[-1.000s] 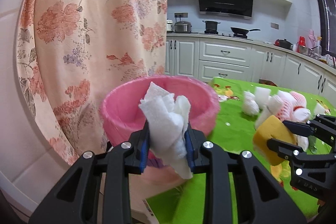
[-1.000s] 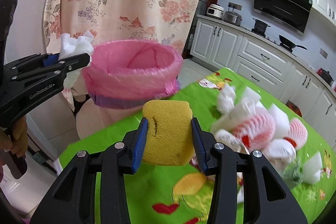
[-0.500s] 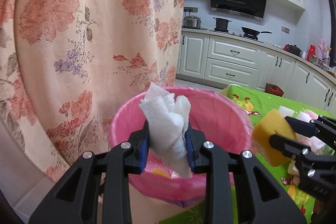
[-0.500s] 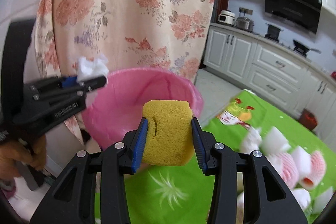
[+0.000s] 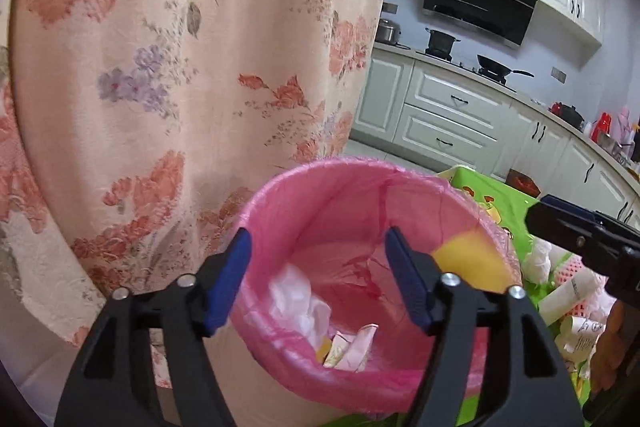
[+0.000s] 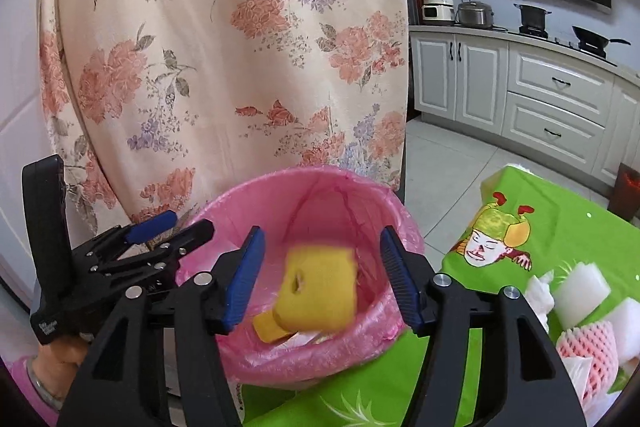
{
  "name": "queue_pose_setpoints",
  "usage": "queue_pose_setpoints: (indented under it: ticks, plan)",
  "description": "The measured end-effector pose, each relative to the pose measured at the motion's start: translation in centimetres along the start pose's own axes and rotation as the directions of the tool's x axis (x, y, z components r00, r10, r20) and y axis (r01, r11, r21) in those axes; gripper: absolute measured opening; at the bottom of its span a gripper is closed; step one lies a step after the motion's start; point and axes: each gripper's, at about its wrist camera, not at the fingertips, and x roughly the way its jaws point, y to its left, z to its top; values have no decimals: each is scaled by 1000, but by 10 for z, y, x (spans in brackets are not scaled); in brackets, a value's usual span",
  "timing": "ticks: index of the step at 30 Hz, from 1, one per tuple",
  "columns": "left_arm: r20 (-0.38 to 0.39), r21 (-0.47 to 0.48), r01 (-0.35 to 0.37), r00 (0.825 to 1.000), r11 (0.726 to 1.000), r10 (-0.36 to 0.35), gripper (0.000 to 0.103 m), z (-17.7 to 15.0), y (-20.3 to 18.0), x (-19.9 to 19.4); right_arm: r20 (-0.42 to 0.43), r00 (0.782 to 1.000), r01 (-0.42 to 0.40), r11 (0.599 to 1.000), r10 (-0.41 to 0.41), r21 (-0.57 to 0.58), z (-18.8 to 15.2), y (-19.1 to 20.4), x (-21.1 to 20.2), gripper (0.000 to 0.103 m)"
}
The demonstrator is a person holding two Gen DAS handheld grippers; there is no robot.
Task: Collect trash
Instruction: 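Grasp the white foam block with the right tool while the left tool returns to the pile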
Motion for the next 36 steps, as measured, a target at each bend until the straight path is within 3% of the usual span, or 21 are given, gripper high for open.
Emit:
queue_pose_setpoints:
  ticks: [4, 7, 14, 23, 29, 36]
  plan:
    - [29, 24, -16, 999, 1000, 16, 83, -4, -4, -17, 32, 999, 10, 1000, -11, 27, -10, -14, -25, 59]
    - [82, 5, -34, 996, 999, 33, 98, -14, -15, -40, 66, 997, 38, 999, -41, 38, -25, -26, -55, 60]
    - [111, 119, 38, 993, 992, -51, 98, -50, -90, -69, 62, 987, 151, 988, -152, 20, -92, -52, -116, 62]
    - [13, 204, 195, 979, 959, -202, 98, -108, -200, -71, 47, 953, 296, 951, -300, 87, -157, -110, -176, 62]
    - [-56, 310, 288, 957, 906, -285, 98, -143, -273, -73, 26, 913, 397, 902, -407, 170, -188, -157, -217, 62]
    - [-108, 366, 370, 928, 854, -357, 98, -160, -332, -75, -9, 868, 479, 831, -497, 283, -214, -211, -245, 62]
